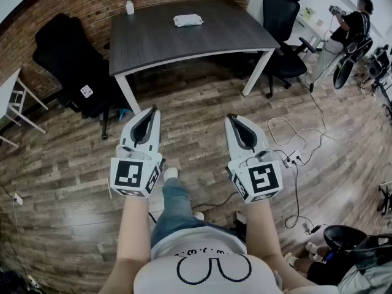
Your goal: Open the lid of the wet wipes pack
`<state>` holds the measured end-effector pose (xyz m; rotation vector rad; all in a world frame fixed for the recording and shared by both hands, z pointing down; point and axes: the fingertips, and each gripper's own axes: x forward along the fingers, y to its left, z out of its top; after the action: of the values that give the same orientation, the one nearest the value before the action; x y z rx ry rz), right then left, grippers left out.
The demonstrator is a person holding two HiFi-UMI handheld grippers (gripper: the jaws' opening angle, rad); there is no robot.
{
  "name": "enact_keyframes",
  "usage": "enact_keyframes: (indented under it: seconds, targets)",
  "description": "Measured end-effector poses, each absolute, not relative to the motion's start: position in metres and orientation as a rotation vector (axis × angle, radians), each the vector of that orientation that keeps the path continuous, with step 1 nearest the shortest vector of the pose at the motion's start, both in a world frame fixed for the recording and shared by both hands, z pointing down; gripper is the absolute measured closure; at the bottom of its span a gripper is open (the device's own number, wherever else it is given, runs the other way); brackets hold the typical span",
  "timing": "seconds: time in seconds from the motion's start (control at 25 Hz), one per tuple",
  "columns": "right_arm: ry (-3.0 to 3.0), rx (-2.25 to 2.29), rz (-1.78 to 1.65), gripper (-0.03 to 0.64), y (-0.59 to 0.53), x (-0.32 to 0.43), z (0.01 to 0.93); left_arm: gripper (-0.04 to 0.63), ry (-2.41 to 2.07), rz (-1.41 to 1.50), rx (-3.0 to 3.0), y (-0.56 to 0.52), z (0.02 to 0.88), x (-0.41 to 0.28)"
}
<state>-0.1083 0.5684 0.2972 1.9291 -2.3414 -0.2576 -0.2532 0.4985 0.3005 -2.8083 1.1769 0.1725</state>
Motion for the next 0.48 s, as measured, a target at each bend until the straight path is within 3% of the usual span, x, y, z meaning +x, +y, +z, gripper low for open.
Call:
enact_keyframes:
  seconds: [0.48]
  targets:
    - [-2.300, 1.965, -0.240, 0.617, 0.456, -0.072, 0.304, 0.597, 1.166, 0.159, -2.828, 0.377, 0.312, -0.228]
